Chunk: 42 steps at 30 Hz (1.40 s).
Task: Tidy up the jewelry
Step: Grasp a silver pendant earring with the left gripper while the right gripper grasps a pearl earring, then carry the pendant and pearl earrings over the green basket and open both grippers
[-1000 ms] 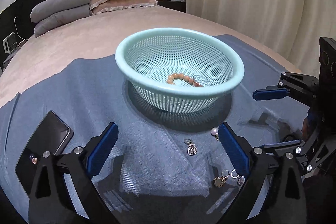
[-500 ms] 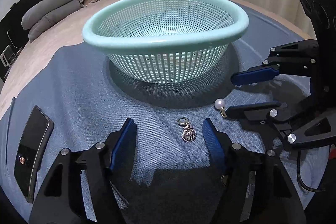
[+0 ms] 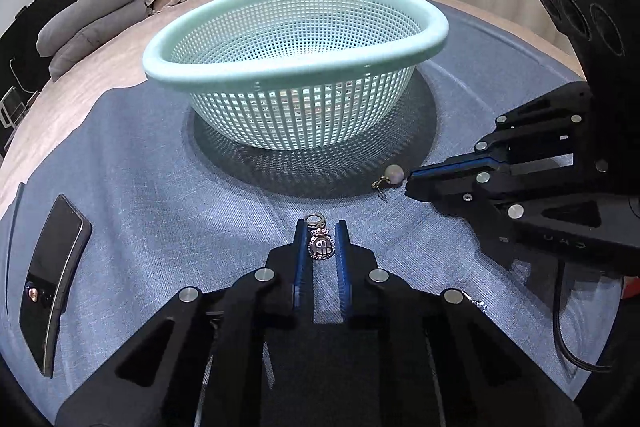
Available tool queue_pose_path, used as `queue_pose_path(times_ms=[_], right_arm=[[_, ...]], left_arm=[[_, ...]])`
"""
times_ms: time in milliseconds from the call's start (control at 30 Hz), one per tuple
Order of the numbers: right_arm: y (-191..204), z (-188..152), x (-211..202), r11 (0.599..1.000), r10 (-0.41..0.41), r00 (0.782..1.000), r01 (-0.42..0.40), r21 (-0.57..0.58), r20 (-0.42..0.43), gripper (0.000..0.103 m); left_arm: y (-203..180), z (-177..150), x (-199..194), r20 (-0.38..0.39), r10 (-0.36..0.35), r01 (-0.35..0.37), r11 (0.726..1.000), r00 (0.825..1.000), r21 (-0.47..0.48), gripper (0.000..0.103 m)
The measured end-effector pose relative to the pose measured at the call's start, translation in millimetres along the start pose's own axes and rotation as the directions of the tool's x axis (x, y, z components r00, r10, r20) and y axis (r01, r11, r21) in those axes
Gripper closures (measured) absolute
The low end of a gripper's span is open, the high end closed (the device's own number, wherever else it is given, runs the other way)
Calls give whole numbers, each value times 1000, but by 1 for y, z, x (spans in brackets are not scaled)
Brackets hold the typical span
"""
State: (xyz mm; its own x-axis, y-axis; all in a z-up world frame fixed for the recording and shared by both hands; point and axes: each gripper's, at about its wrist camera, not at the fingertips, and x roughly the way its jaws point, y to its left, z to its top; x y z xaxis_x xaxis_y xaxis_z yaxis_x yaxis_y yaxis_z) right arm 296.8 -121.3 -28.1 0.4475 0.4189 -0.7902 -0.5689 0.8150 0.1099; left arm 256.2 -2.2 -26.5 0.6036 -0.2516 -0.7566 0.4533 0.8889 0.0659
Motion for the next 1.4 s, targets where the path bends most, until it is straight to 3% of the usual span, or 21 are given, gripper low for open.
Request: queue_pose_path(times_ms=[200,300,333,400,433,633,700,800,833,1167,1400], right_arm=[[-10,-6,-9,999,7,1000,-7,45,12,102],[-15,-4,-15,996,48,998,-51,78,43,95],[-16,-3,-15,994,65,997,-69,88,50,92],[-16,1,-15,993,76,996,-80,83,55,64],[-13,3,-14,995,73,996,-77,67,57,60],[8,15,0,999,16,999,-14,-50,39,63],[15,17,10,997,-28,1000,29,-74,9,84],[19,14,8,995,-40,999,40,-92,3,86],[18,13,6,996,-30,1000,30,-84,-2,94],[-3,-21,-43,999,-38,999,38,9,26,92],[-10,-1,-94,997,-83,986,82,11,144,92]], left_arm=[[5,-8,-10,0,-18,18,999,1000,-45,89],[9,-10,-13,0,-26,26,998,1000,-60,89],[11,-11,-14,-2,-29,29,997,1000,-67,89],[14,-11,-14,-5,-34,34,996,999,-79,89],[10,-16,-16,-9,-38,37,996,999,-84,89],[16,-16,-15,-33,-61,56,991,998,-124,89],[13,-17,-15,-32,-42,38,993,999,-109,89],[12,-19,-18,-29,-41,37,993,999,-115,89],[14,-18,-18,-28,-43,40,992,999,-119,89],[14,-30,-41,-13,-55,52,988,998,-148,89],[24,-9,-77,59,-31,38,993,998,-115,89]])
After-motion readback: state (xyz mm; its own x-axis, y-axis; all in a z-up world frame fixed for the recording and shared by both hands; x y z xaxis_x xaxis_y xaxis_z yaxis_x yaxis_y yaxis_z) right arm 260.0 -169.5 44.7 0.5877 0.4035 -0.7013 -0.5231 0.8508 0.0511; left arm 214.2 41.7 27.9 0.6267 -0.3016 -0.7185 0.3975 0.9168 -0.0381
